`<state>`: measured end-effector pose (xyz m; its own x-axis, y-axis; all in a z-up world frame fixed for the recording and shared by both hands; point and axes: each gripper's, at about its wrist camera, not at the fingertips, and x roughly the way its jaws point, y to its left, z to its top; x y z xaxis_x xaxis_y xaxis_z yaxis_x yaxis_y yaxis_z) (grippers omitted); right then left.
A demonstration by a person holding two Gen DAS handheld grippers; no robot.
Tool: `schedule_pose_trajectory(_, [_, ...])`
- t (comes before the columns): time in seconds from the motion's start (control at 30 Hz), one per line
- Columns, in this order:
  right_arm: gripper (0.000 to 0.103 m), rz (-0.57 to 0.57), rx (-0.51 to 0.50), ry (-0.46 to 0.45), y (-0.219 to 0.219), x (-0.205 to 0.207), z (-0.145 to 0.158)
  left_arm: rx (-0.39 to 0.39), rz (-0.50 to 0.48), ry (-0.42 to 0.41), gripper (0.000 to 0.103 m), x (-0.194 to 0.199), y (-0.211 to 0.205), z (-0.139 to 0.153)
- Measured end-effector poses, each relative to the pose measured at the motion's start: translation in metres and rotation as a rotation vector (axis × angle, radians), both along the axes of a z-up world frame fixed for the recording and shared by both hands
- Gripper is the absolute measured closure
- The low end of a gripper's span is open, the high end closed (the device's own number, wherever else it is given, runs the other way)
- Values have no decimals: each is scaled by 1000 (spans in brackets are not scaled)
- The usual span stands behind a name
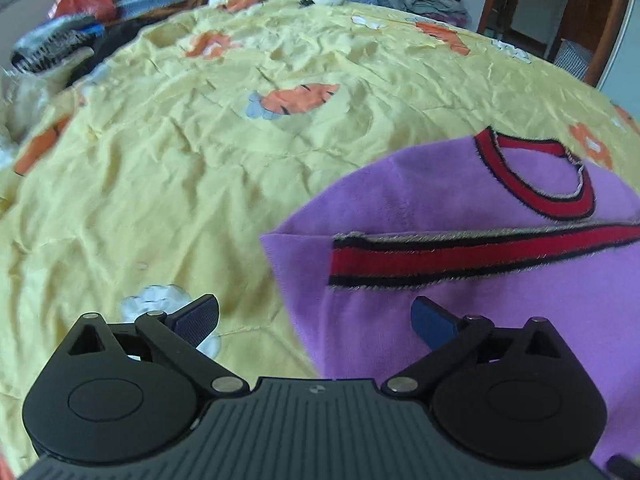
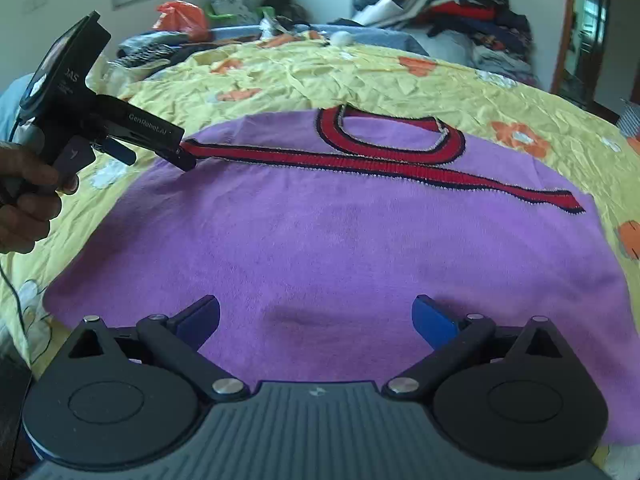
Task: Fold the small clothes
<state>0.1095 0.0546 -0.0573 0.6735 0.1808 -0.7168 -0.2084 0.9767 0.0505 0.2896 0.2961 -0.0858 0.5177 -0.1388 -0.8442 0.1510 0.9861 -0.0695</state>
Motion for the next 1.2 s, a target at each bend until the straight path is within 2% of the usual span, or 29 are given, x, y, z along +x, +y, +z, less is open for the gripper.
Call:
schedule_pose_trajectory(0.43, [0,-43,-18,80,5,6,-18,-15,-28,82,0,14,-4,-8])
schedule_pose_trajectory(0.53, [0,-32,-61,62,11,3,-22,0,-34,71,0,14,-6,-9])
schedule_pose_trajectory(0.67, [0,-47,-10,25,18,-12,-18,-3,-85,33,0,17,-8,-11])
schedule_pose_trajectory(0.8, [0,16,-28,-67,44,-39,-15,-17,-104,37,0,19,-5,-11])
schedule_pose_trajectory(0.87, [0,64,-72,-94,60,-52,-15,-21,-142,66,0,22,-3,-9])
schedule_pose_trajectory(0.93, [0,106,-106,-150,72,-65,-12,-71,-152,67,0,20,7,-6])
schedule_pose_trajectory(1.03, [0,178,-154,-208,88,-81,-10,-106,-171,29,1,10,24,-6])
schedule_pose_trajectory(1.1, [0,208,-135,-229,93,-88,-9,-187,-166,26,4,7,40,-7])
schedule_pose_trajectory(1.2, [0,253,-102,-213,99,-89,-11,-335,-141,23,3,7,66,-8])
